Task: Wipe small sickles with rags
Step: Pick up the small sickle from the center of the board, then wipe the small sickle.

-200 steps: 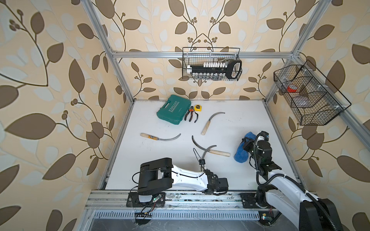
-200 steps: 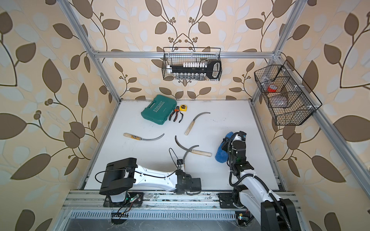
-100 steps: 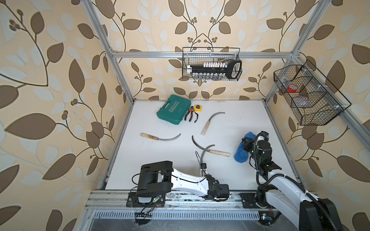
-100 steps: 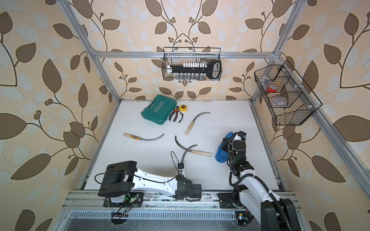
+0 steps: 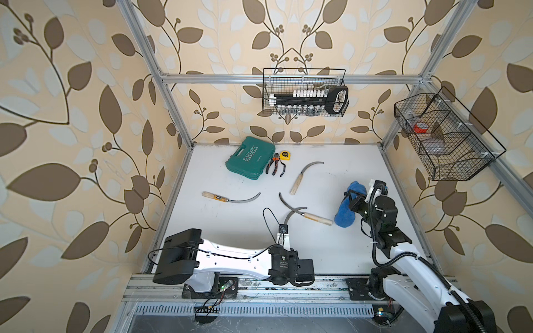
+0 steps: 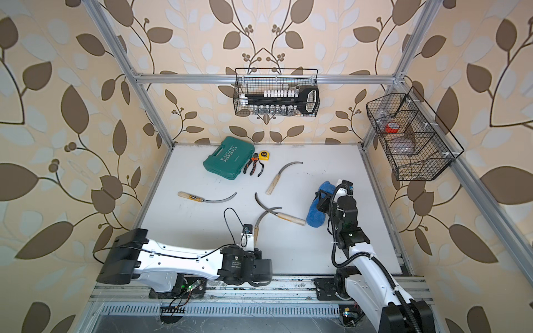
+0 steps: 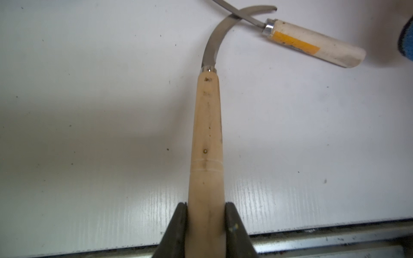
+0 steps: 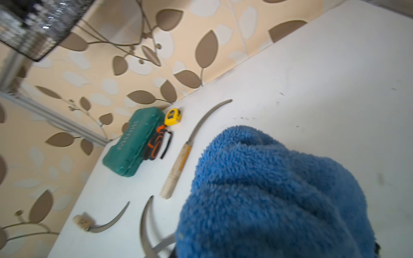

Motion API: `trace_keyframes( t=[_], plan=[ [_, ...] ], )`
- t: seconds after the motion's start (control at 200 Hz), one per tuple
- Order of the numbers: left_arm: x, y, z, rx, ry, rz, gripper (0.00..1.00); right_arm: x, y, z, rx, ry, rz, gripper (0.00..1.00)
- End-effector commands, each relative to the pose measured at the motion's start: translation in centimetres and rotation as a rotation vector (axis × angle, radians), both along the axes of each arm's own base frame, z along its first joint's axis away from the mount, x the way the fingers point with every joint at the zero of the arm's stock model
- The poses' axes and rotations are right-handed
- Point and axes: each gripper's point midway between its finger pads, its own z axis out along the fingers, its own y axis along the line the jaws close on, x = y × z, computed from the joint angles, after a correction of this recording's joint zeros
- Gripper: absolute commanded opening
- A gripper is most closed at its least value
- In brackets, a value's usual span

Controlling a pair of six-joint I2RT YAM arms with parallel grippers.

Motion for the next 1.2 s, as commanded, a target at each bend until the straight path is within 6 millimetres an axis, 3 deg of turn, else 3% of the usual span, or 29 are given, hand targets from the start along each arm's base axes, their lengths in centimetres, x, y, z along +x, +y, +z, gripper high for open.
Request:
trace_keyframes(
  t=[0.0,0.2,0.44,0.705,0.795,0.94,1.065,1.195],
  plan=[
    [2.1,0.8,2.9,0.051,-0.154,-0.1,0.0,-1.9,6.0,2.4,0.002,-0.029,0.283,0.05],
    [3.9,4.3,4.3,0.09,-0.191,-0.054,0.0,-4.3,11.6,3.1,-0.109,-0.063,0.427,0.07],
    [4.9,7.3,5.1,0.117,-0.226,-0.017,0.0,-5.2,14.2,3.4,-0.071,-0.068,0.567,0.06],
    [6.4,7.2,6.1,0.125,-0.387,-0.091,0.0,-5.9,16.5,3.5,-0.02,-0.041,0.691,0.09],
    [6.3,5.9,5.3,0.131,-0.391,-0.168,0.0,-6.3,19.0,3.3,-0.035,-0.011,0.772,0.09],
    [6.4,5.5,4.3,0.119,-0.404,-0.179,0.0,-7.5,23.3,1.9,-0.059,0.038,0.905,0.06],
    [5.9,4.8,3.5,0.075,-0.39,-0.226,0.0,-9.8,27.0,0.4,-0.073,0.071,1.027,0.06],
    [5.6,5.3,4.0,0.042,-0.38,-0.224,0.0,-12.1,29.5,-1.0,-0.073,0.104,1.159,0.04]
  ],
)
